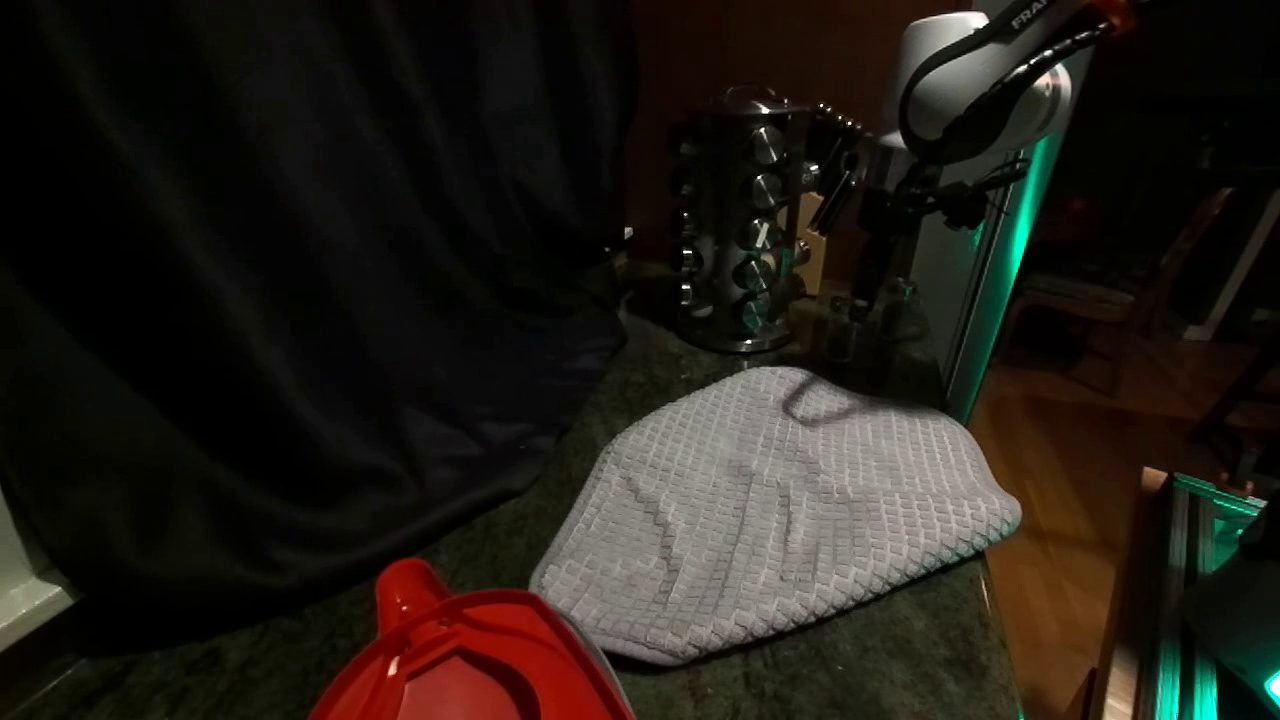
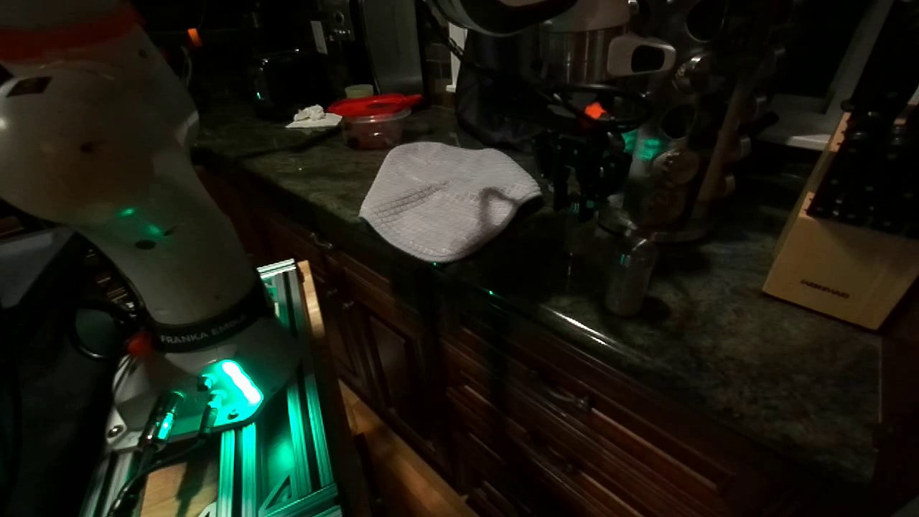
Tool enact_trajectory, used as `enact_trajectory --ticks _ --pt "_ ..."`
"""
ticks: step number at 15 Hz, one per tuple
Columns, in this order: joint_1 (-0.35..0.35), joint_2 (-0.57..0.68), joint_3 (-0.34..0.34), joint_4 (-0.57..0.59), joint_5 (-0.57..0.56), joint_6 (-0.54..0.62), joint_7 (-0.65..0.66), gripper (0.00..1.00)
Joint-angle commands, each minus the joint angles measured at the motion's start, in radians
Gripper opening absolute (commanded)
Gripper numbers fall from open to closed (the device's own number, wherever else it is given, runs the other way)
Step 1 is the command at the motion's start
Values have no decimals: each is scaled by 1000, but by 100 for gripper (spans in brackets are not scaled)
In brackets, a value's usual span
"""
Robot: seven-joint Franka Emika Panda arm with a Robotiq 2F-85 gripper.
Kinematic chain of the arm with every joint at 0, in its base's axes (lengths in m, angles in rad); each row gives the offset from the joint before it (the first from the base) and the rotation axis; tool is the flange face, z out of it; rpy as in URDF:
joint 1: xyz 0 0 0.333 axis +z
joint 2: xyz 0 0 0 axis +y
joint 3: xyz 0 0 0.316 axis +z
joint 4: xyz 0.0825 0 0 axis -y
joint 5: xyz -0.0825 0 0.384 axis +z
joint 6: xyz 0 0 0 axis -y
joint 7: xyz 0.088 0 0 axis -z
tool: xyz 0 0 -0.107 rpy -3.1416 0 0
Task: Pu the left bottle on the rack
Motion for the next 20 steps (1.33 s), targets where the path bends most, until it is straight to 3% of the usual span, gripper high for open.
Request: enact_trajectory --ticks 1,4,8,9,10,12,17,20 --pt "-10 15 10 6 27 24 -22 75" --pt "-3 9 11 2 47 50 -46 99" --pt "2 20 18 -1 62 85 -66 98" --pt "3 24 20 -1 64 90 -69 92" --pt "3 29 21 0 68 90 -75 74" --pt "3 35 25 0 74 91 -83 65" --pt "-2 43 31 0 77 90 -95 25" --pt "-4 32 32 -4 69 75 -92 24"
